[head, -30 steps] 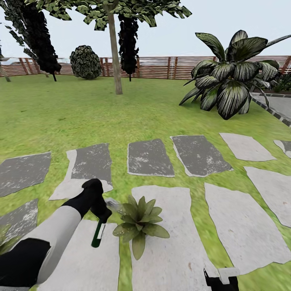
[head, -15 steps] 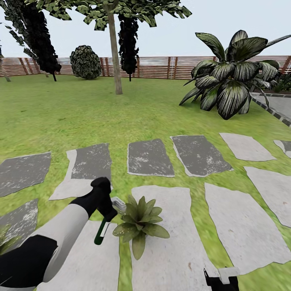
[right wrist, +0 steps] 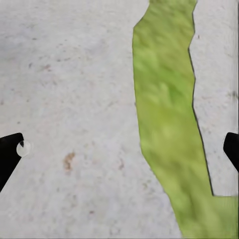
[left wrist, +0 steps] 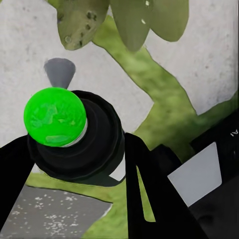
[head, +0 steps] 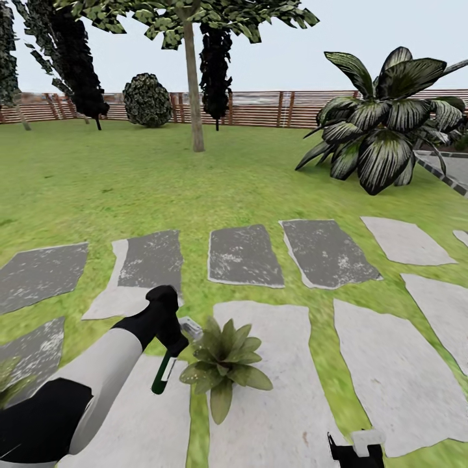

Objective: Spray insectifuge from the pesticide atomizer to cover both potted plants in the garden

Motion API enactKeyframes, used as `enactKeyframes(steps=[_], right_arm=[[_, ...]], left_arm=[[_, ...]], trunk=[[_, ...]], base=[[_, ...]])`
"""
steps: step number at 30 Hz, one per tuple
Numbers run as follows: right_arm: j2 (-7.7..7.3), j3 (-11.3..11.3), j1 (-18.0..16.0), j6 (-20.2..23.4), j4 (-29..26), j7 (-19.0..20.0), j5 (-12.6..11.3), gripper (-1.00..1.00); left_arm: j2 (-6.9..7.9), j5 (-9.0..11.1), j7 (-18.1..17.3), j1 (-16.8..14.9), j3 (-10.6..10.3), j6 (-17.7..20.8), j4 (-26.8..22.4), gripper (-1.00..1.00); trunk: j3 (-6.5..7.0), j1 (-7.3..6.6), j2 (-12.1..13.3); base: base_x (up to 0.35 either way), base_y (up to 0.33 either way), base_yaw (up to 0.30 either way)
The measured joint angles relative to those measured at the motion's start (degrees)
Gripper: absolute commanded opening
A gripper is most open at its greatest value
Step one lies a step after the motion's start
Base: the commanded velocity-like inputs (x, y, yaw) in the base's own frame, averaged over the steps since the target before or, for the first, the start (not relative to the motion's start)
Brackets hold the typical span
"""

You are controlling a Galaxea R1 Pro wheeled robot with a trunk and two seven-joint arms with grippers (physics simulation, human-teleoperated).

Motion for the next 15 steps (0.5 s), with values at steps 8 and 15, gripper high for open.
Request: enactKeyframes(steps=[8,15], right_arm=[[0.01,0.0,-0.01,-0.01,0.03,0.04,0.0,1.0],[0.47,0.01,-0.02,-0.03,0.08,0.04,0.01,1.0]], left_arm=[[0.1,-0.03,0.0,-0.02,0.0,0.01,-0.05,-1.0],[0.11,-0.07,0.0,-0.07,-0.01,0.01,-0.05,-1.0]], trunk=[[0.0,0.01,0.0],[0.0,0.02,0.0]], base=[[0.107,-0.25,0.066],[0.004,-0.271,0.268]])
